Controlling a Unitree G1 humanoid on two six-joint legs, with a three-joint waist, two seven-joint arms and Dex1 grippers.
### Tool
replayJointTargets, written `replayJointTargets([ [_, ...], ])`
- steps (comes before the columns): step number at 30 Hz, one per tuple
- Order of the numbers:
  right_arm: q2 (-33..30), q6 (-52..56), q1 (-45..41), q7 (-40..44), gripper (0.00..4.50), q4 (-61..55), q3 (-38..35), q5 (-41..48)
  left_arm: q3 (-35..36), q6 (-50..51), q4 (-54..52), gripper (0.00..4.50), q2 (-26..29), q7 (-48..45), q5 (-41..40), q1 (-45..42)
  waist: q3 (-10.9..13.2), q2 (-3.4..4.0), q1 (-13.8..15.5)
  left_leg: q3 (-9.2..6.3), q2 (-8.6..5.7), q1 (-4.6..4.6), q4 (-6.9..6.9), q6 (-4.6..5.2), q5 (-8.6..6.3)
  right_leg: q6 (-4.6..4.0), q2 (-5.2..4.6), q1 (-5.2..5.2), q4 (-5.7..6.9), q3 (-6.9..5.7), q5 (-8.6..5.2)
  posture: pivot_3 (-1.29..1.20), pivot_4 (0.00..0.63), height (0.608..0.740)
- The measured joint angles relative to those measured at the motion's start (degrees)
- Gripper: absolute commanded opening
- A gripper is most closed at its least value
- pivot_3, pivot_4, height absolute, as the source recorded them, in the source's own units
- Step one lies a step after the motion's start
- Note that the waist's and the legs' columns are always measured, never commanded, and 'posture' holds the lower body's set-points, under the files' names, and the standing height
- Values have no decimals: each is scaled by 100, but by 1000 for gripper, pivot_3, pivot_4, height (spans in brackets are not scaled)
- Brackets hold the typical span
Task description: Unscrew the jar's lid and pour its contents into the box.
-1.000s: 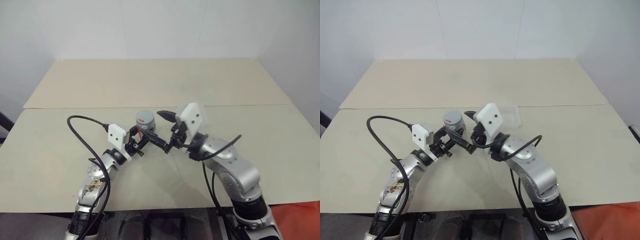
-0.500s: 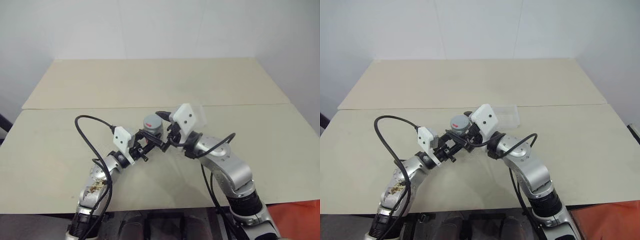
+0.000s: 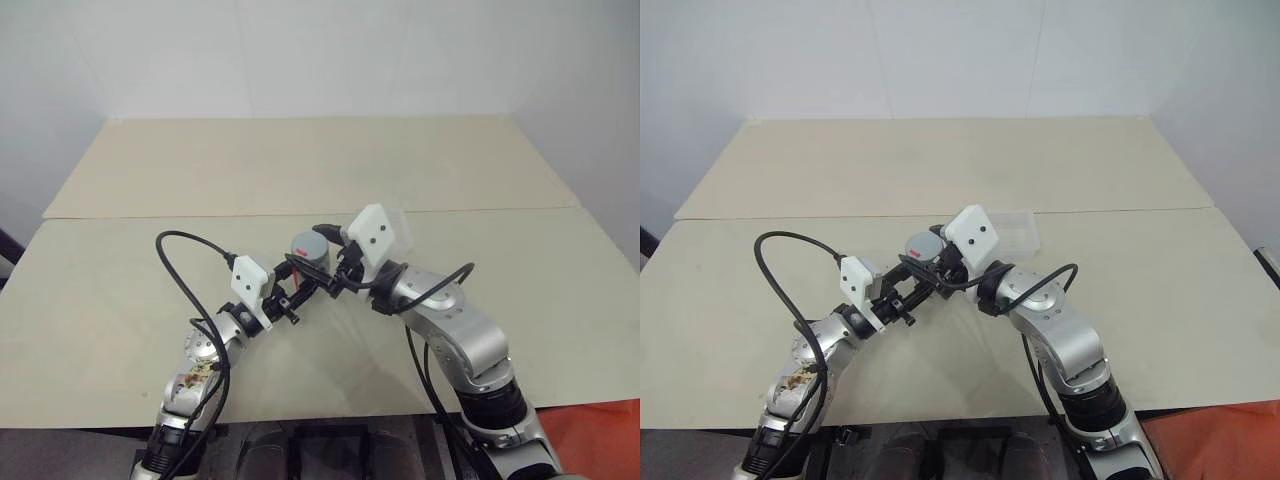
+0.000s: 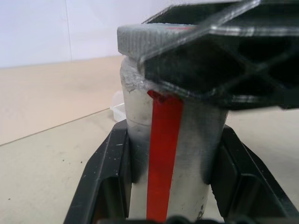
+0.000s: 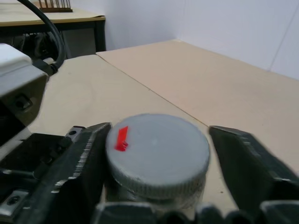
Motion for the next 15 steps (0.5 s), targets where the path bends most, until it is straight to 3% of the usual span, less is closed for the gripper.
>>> replayJointTargets([
  [10, -143, 0, 1, 175, 2818, -58, -6, 67, -23, -129, 72, 1867, 102, -172, -36, -23, 0, 0, -6, -1, 2, -1, -1, 0, 0, 0, 0, 0, -4, 0, 0, 0, 150, 740],
  [15, -645, -82, -135, 1281, 2818, 98, -230, 674, 2, 99, -112, 1867, 577, -882, -534, 31, 1, 1, -16, -1, 5, 0, 0, 4, -2, 0, 0, 0, -15, 1, 0, 0, 150, 740],
])
